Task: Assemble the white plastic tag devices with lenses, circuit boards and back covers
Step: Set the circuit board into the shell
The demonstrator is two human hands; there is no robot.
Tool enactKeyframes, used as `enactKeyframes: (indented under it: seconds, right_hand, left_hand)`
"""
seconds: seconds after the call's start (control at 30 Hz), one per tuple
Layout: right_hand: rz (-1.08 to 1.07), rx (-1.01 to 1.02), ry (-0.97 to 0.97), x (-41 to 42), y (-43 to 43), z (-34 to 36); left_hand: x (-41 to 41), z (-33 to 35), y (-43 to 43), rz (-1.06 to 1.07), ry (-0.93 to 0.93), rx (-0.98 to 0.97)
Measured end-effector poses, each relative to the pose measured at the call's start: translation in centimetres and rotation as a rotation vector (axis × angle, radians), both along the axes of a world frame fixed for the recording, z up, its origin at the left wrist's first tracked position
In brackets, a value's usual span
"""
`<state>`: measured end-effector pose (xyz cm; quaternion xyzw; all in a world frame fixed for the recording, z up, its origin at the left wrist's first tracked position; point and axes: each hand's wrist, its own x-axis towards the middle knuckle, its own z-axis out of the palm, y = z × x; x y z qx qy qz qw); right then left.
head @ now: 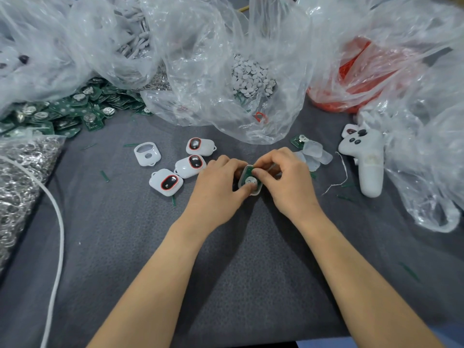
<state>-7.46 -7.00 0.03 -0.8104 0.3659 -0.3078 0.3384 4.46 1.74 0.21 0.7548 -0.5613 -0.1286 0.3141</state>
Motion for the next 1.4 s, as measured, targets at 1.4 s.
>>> enactKeyframes:
  seconds: [1.4]
  right_hand:
    - [0.138,0.32,-0.254,-0.8,-0.1,0.9]
  left_hand:
    - [-0.5,0.2,0.3,-0.067,0.576,-0.169]
